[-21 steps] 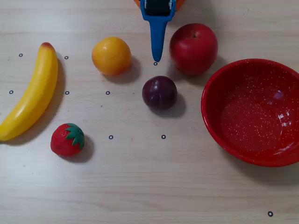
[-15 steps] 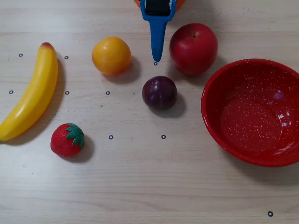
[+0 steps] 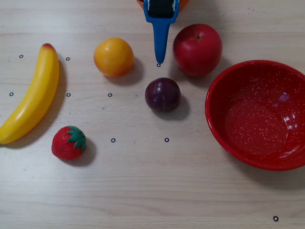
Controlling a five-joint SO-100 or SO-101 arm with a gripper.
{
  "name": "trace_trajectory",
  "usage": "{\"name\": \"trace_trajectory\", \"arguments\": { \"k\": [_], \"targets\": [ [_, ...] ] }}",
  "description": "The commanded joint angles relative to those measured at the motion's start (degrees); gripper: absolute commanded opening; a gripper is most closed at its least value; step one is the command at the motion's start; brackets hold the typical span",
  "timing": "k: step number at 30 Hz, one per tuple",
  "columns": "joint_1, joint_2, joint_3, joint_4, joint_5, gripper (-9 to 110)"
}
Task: Put plum in the red bowl.
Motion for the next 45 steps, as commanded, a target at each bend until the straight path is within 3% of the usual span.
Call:
{"name": "trace_trajectory", "arguments": {
  "k": [1, 12, 23, 31, 39, 45],
  "targets": [
    [0.0, -3.4, -5.7, -0.1, 3.1, 0],
    [0.7, -18.4, -31.1, 17.8, 10.4, 0],
    [0.4, -38.2, -55.8, 33.6, 10.1, 3],
    [-0.4, -51.1, -66.5, 38.0, 8.3, 21],
    [-0.5, -60.6, -70.8, 37.9, 4.3, 49],
    [-0.3, -66.6, -70.6, 32.7, 4.5, 53]
  ]
}}
